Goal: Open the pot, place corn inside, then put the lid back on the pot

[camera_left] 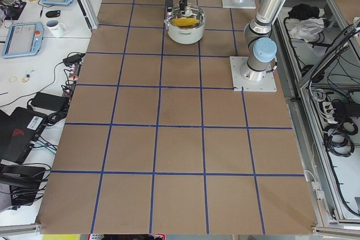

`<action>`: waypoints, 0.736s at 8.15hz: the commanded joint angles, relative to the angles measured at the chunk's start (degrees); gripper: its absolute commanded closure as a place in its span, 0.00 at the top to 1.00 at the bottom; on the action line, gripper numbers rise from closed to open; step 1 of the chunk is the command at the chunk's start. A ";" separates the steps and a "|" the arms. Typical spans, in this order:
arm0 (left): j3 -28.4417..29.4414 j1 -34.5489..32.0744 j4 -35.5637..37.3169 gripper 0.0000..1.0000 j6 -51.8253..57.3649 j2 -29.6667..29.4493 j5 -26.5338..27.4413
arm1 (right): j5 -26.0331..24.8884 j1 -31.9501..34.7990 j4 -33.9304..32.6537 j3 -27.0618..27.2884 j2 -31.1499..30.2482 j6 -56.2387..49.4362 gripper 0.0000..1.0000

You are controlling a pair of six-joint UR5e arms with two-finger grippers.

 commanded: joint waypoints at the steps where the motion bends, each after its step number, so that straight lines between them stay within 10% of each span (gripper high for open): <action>1: 0.00 0.00 0.00 1.00 0.01 -0.06 0.00 | -3.08 -2.65 0.52 -0.35 -5.39 -8.19 1.00; 6: 0.09 0.00 0.09 1.00 0.19 0.20 0.26 | -0.05 -28.36 11.93 -0.44 -19.74 -41.45 1.00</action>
